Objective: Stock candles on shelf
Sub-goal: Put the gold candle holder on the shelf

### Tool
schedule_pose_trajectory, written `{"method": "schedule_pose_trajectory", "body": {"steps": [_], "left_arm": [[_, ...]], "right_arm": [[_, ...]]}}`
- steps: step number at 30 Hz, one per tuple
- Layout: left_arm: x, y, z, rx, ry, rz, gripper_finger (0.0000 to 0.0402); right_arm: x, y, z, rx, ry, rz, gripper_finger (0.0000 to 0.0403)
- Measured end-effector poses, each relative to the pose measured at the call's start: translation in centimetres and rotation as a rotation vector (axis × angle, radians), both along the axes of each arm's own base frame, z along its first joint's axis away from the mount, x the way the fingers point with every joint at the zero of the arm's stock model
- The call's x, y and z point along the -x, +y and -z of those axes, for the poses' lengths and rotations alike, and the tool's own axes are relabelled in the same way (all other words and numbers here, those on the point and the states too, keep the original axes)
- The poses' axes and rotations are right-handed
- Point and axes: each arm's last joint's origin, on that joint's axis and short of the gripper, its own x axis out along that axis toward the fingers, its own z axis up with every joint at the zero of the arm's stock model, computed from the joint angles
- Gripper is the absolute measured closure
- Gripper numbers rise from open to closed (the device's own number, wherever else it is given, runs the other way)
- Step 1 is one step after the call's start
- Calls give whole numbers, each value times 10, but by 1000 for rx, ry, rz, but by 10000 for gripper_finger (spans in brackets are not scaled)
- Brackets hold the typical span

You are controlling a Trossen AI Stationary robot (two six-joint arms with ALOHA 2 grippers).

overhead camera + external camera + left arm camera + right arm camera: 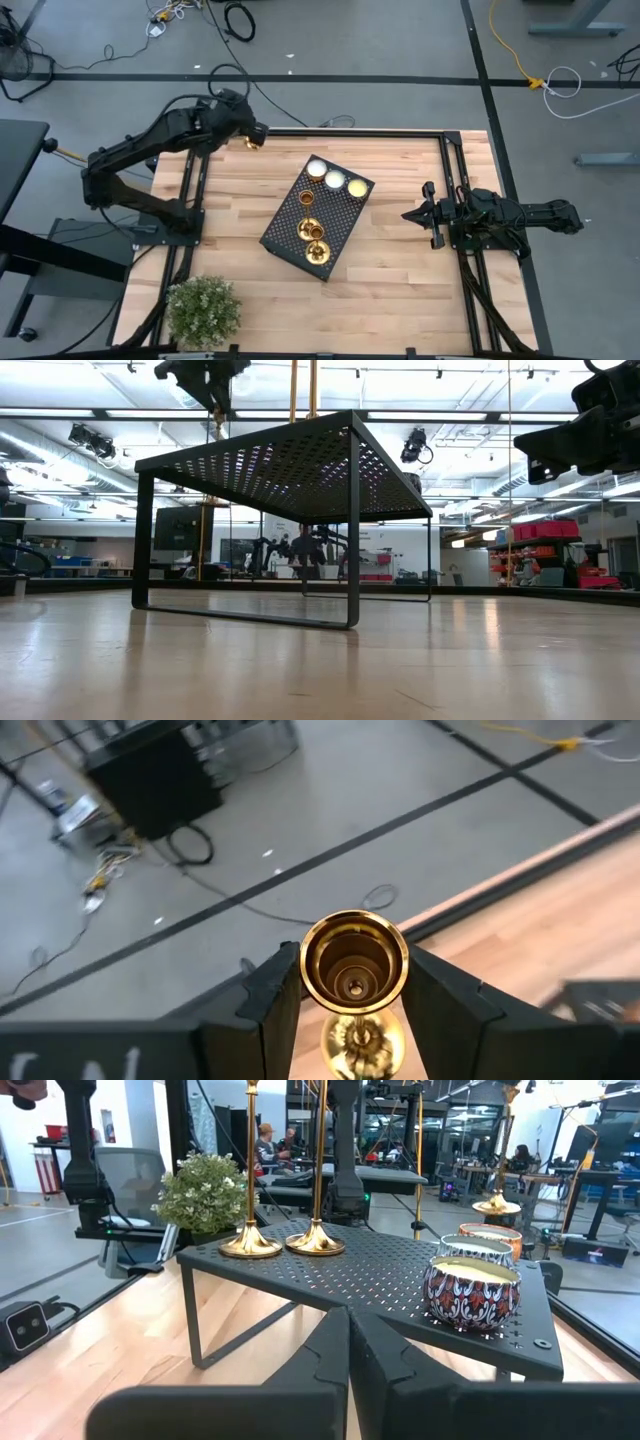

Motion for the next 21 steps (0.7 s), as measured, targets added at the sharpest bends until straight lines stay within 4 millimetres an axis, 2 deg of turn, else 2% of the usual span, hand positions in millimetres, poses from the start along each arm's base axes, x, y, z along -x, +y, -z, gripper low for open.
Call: {"method": "schedule_pose_trajectory", "body": {"steps": [14,21], "left_arm": [[33,-43,-26,15,-114,269,236],[31,-62,-25,111,-131,458,236]], "right_arm": [[0,0,0,0,0,0,396],[0,0,0,0,0,0,396]]}}
